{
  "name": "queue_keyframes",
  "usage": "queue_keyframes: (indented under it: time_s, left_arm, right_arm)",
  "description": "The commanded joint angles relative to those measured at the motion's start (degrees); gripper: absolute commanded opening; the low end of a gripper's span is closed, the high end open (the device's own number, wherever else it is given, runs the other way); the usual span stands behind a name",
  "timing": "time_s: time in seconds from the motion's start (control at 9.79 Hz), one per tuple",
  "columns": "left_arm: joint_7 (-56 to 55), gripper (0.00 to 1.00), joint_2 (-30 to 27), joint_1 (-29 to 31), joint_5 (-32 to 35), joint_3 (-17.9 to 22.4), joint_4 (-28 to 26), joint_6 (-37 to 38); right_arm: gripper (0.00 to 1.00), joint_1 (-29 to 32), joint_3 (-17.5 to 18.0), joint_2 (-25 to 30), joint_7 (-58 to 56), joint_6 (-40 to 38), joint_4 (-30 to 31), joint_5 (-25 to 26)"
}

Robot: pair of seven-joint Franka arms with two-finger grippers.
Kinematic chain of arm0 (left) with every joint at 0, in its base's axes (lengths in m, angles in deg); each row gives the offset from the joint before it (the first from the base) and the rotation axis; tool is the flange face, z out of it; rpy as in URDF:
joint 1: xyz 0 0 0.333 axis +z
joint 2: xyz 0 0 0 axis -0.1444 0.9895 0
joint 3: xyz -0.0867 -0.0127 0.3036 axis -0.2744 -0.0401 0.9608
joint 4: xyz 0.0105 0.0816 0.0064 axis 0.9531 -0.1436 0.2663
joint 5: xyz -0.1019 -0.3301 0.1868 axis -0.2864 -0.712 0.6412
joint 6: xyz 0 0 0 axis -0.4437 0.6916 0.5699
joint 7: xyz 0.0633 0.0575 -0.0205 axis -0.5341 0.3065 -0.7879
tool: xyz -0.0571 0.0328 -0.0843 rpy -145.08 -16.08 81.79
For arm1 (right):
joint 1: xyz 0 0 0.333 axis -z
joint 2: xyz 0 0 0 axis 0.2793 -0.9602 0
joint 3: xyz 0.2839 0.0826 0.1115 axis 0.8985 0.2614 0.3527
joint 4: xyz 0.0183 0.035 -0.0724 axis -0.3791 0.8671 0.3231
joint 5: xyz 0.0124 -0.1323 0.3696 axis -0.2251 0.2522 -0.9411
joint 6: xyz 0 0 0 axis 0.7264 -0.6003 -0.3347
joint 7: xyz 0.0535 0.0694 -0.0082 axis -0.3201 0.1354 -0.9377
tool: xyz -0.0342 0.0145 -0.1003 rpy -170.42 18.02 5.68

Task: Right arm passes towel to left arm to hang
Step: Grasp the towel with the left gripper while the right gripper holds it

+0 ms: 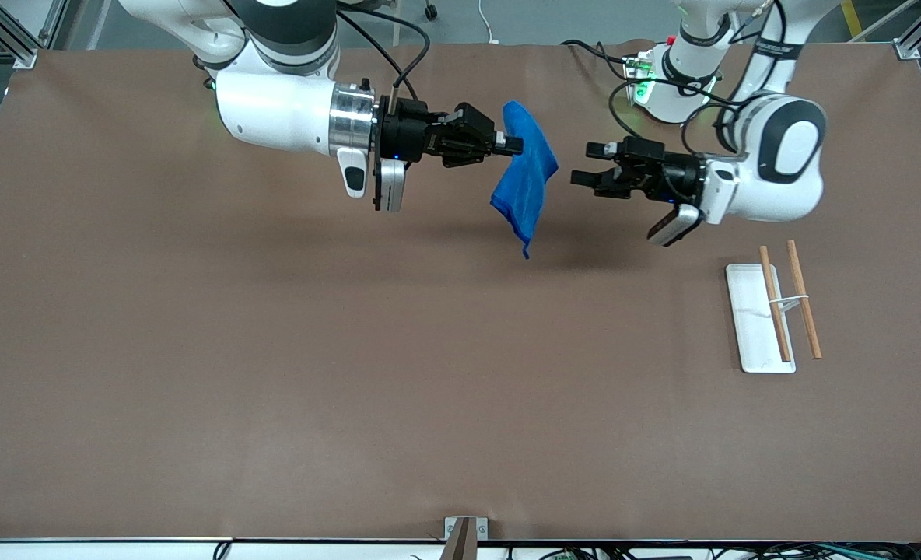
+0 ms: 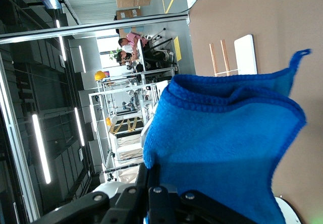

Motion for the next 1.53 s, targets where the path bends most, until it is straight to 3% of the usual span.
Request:
queue_keyframes:
  time_s: [0.0,0.31,0.61,0.92,1.12,1.23,1.43]
  left_arm:
    - [3.9,1.0,5.28,-0.11,-5.51,-3.02,-1.31,-1.59]
    - [5.47,1.0,5.3,-0.11,-11.22,-7.93,-1.31,-8.87]
    - [7.15,0.99,5.83,-0.02,-13.78,-8.66,-1.31,-10.37]
    - [8.12,0.38,5.66,-0.02,-17.99,-8.66,-0.96,-10.56]
    - [8.64,0.08,5.48,-0.02,-21.6,-8.66,-0.52,-10.64]
    - [9.78,0.0,5.39,0.06,-21.79,-8.66,-0.52,-10.64]
    - [10.4,0.0,4.87,0.15,-24.07,-8.66,-0.34,-11.34]
  right_arm:
    - [0.0,-0.37,0.38,-0.51,-0.62,0.8,-0.75,-1.72]
    - [0.0,-0.46,0.38,-0.51,-0.62,0.8,-0.75,-1.72]
    - [0.0,-0.63,0.38,-0.51,-0.71,1.15,-0.75,-1.72]
    - [0.0,-0.72,0.38,-0.51,-0.71,1.24,-0.75,-1.72]
    - [0.0,-0.72,0.38,-0.51,-0.71,1.24,-0.75,-1.72]
    - [0.0,-0.72,0.38,-0.51,-0.71,1.24,-0.75,-1.72]
    - [0.0,-0.72,0.38,-0.51,-0.71,1.24,-0.75,-1.72]
